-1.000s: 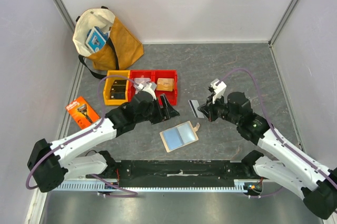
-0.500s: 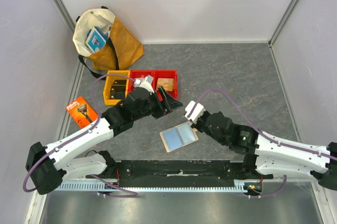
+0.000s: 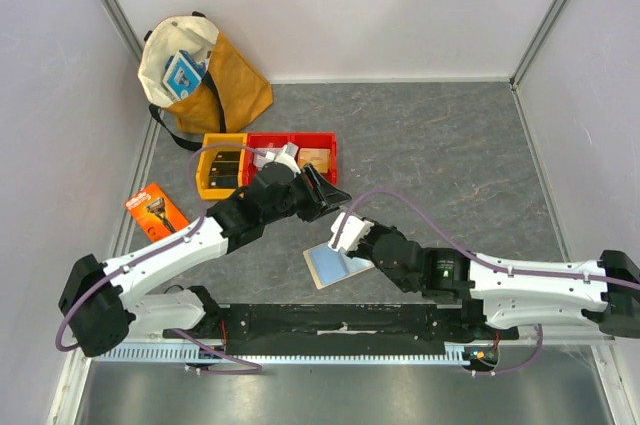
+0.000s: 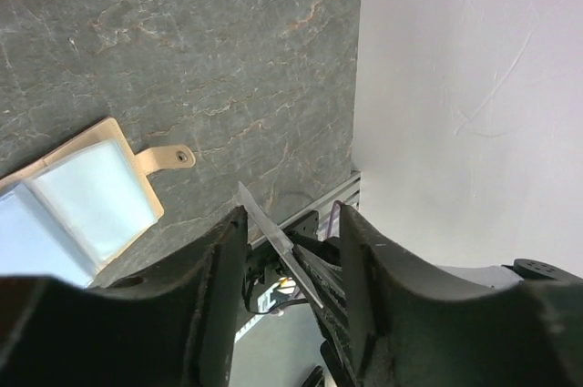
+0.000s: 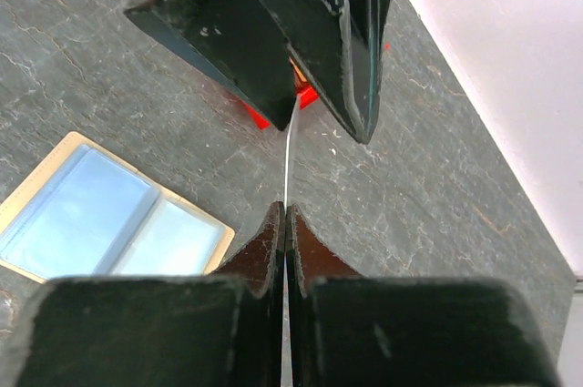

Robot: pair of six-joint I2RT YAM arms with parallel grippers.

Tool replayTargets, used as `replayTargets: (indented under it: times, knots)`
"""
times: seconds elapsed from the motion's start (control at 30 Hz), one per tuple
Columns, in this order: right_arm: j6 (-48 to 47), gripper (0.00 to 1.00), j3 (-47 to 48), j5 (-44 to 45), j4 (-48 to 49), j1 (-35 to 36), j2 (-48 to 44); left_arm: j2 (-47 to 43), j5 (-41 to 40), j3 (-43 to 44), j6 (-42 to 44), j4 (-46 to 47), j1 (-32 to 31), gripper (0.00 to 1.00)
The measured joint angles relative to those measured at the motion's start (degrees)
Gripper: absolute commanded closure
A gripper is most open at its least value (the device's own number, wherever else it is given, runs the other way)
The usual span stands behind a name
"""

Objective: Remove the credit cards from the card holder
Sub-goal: Place the credit card in the storage box.

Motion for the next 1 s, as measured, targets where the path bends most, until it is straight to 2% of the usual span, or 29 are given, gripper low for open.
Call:
replayTargets:
  times: [0.07, 0.17, 0.2, 0.27, 0.37, 0.47, 0.63, 0.9, 1.0]
  knots:
    - [-0.7, 1.0, 0.0, 1.6, 0.5, 0.8, 0.9, 0.8, 0.7, 0.0, -0.4, 0.4, 0.0, 0.68]
    - [-1.6, 1.0, 0.0, 4.1, 1.4, 1.5, 2.1, 1.6, 1.4, 0.0, -0.9, 0.6, 0.1, 0.95]
    - [-1.7, 0.97, 0.0, 4.7, 1.7, 1.7, 2.4, 1.6, 1.5, -0.1, -1.0, 0.7, 0.2, 0.98]
    - [-1.7, 0.87, 0.0, 4.9, 1.7, 1.8, 2.6, 1.6, 1.6, -0.3, -1.1, 1.0, 0.3, 0.98]
    - [-0.5, 0.65, 0.0, 4.8, 1.7, 1.9, 2.7, 1.6, 1.5, -0.6, -0.6, 1.6, 0.3, 0.98]
    - [1.9, 0.51, 0.0, 4.6, 2.1, 1.8, 2.5, 0.6, 1.4, -1.5, 2.5, 2.4, 1.0, 0.98]
    - [7.3, 0.25, 0.0, 1.9, 2.0, -0.5, 0.0, -4.4, 1.9, -6.1, 8.8, 4.0, 7.4, 0.98]
    - [18.4, 0.02, -0.5, -11.3, -0.3, -12.4, -2.3, -12.5, 5.3, -11.7, 21.3, 5.3, 26.9, 0.98]
    - [21.4, 0.02, -1.4, -16.2, -0.8, -14.4, -2.2, -12.4, 6.1, -11.6, 26.2, 5.5, 32.4, 0.98]
